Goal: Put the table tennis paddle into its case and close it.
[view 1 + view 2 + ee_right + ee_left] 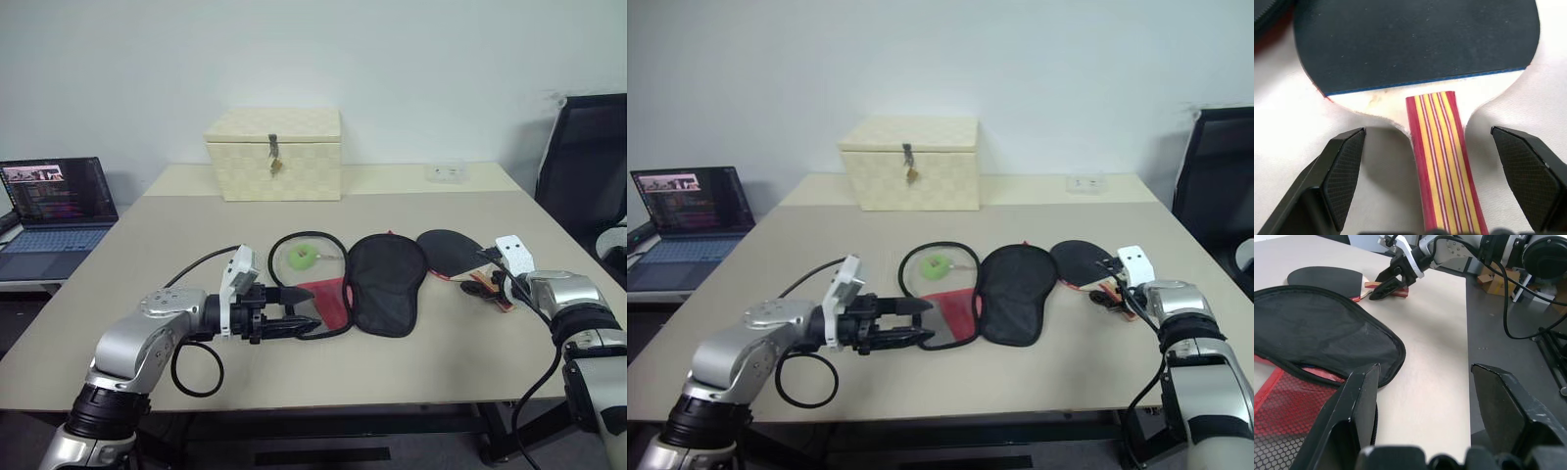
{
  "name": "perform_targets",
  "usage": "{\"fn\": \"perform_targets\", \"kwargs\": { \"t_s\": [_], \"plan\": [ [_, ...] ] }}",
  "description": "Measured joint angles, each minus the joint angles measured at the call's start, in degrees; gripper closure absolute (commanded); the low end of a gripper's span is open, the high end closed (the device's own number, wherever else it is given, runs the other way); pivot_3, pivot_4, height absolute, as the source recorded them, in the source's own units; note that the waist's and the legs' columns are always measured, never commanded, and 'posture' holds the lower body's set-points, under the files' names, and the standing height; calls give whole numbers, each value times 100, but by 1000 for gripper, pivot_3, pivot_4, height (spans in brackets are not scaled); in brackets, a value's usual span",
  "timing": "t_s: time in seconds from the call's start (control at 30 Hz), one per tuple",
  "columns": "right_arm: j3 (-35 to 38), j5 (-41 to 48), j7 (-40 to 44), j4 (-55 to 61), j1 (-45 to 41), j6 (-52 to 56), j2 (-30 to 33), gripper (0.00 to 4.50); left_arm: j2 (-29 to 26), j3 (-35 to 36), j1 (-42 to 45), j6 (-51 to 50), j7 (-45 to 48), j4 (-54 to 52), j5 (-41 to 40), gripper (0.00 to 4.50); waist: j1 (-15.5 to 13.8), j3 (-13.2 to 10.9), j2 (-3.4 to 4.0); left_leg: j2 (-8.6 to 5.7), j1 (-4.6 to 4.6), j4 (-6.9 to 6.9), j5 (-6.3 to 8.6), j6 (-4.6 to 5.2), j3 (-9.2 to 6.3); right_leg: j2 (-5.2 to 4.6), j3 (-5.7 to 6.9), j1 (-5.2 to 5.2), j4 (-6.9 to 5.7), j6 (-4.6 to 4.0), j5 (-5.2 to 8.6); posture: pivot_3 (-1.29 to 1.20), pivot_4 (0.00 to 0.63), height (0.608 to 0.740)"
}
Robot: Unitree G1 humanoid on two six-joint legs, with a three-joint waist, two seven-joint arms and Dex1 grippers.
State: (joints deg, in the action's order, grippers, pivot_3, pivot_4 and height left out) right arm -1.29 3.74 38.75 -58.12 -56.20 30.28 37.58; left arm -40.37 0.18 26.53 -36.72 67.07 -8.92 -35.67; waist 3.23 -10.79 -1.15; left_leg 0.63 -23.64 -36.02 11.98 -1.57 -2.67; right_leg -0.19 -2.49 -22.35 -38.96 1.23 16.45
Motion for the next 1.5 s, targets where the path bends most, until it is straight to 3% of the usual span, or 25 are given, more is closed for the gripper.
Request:
{"fn": "perform_targets", "kwargs": {
  "t_s": [0.1,0.2,0.53,0.77,0.93,1.0,1.17,1.3,1.5],
  "plan": [
    [38,-26,-57,-56,0,-63,-4,10,-1,0,0,0,-1,0,1,1250,-2,0,0,-1,0,-1,0,0,-1,-1,0,0,0,0,0,0,150,740],
    [178,-22,-290,-139,0,-169,-81,547,-2,0,0,4,-1,0,13,1250,-3,0,-1,-2,1,-3,0,0,0,-1,-1,3,0,0,0,0,150,740],
    [602,-21,-1640,-196,33,-289,-363,3434,7,0,8,117,-18,2,90,1250,-79,1,-2,-7,19,-11,-3,-3,5,-5,-6,22,-2,9,-5,0,150,740],
    [924,6,-2223,703,145,201,-161,3440,11,24,-126,180,-125,8,103,1250,-123,-9,14,-4,-25,-2,-2,-2,11,-6,-11,-30,-7,5,-4,0,150,740],
    [1205,480,-2310,3508,629,1856,-451,3440,-24,177,-233,198,-159,13,71,1250,-30,-9,17,14,-40,11,-1,-1,-5,-4,-18,-60,-13,-6,2,0,150,740],
    [1324,766,-2462,4715,858,2668,-896,3440,-106,275,-301,204,-151,15,61,1250,-3,-9,17,23,-40,11,-1,-1,-12,-4,-17,-65,-20,-8,2,0,150,740],
    [1550,1214,-3292,6884,1281,4533,-2934,3440,-458,580,-399,208,39,65,-40,1250,1,-10,19,18,-41,5,-2,-3,-23,-4,-13,-86,-72,-28,15,0,150,740],
    [1553,1186,-3776,7237,1425,4827,-3707,3440,-670,752,-405,232,163,174,-52,1250,-103,-8,15,0,-45,-2,-3,-3,-19,-4,-3,-83,-69,-23,15,0,150,740],
    [1413,993,-4122,7068,1796,4576,-4021,3440,-701,891,-404,241,168,225,-52,1250,-131,-6,12,1,-48,1,-3,-3,-13,-5,-5,-86,-61,-20,12,0,150,740]
  ]
}}
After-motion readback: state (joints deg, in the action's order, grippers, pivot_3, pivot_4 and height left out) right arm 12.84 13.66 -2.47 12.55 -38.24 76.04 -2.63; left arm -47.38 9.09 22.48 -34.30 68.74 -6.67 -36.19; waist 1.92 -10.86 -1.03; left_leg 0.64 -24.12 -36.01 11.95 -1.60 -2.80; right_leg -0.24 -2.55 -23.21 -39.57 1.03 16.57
